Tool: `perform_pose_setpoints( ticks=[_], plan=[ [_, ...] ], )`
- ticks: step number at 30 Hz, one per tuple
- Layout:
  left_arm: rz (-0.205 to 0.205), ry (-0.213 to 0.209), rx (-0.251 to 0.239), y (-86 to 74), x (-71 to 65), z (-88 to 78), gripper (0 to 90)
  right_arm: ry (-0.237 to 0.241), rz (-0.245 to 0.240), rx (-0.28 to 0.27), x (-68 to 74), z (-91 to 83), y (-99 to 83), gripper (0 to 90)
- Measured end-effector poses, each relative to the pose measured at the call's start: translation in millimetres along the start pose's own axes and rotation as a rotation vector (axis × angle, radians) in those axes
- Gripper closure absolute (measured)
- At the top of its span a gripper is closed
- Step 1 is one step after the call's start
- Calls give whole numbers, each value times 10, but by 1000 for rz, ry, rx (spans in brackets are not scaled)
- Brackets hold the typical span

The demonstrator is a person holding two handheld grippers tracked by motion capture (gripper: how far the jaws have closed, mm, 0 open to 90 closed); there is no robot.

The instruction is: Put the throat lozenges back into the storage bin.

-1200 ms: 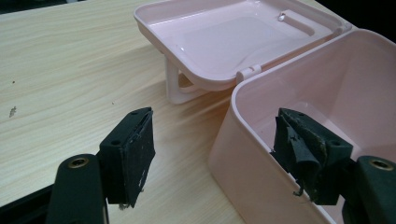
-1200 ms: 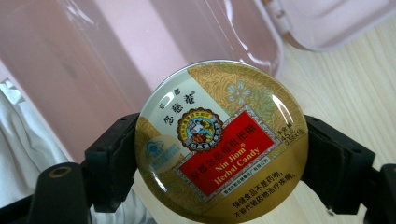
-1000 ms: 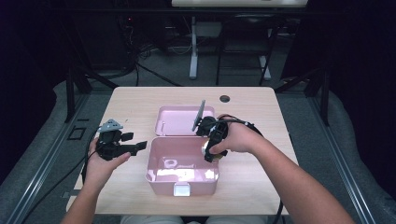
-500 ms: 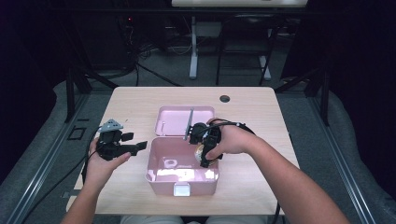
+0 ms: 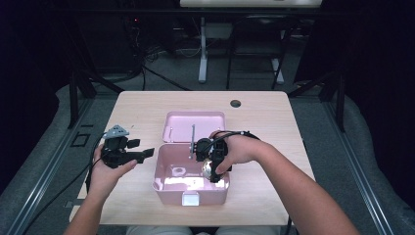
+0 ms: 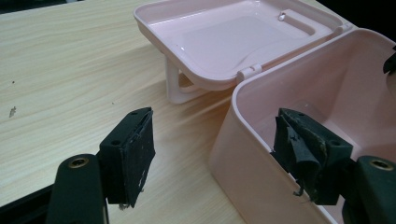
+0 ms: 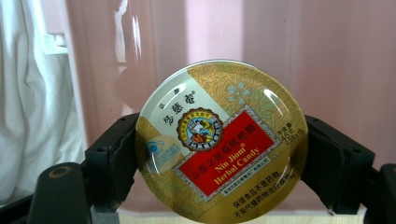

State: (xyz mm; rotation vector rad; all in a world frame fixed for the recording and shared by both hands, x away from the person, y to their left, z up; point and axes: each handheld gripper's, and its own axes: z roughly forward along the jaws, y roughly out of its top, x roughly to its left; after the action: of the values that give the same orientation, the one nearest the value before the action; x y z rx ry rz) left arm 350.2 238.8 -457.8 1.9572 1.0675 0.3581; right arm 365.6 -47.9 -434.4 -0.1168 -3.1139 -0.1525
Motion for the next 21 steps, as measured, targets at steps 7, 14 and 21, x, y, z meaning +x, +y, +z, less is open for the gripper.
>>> perform_pose_setpoints(
  ticks=[7, 14, 21],
  plan=[
    [1, 0, 2, -1, -1, 5, 286, 3, -12, 20, -26, 125, 6, 197],
    [1, -2, 7, -4, 1, 10, 286, 13, -19, 33, -52, 268, -3, 197],
    [2, -3, 10, -5, -1, 18, 286, 22, -6, 15, -76, 373, -16, 197]
  ],
)
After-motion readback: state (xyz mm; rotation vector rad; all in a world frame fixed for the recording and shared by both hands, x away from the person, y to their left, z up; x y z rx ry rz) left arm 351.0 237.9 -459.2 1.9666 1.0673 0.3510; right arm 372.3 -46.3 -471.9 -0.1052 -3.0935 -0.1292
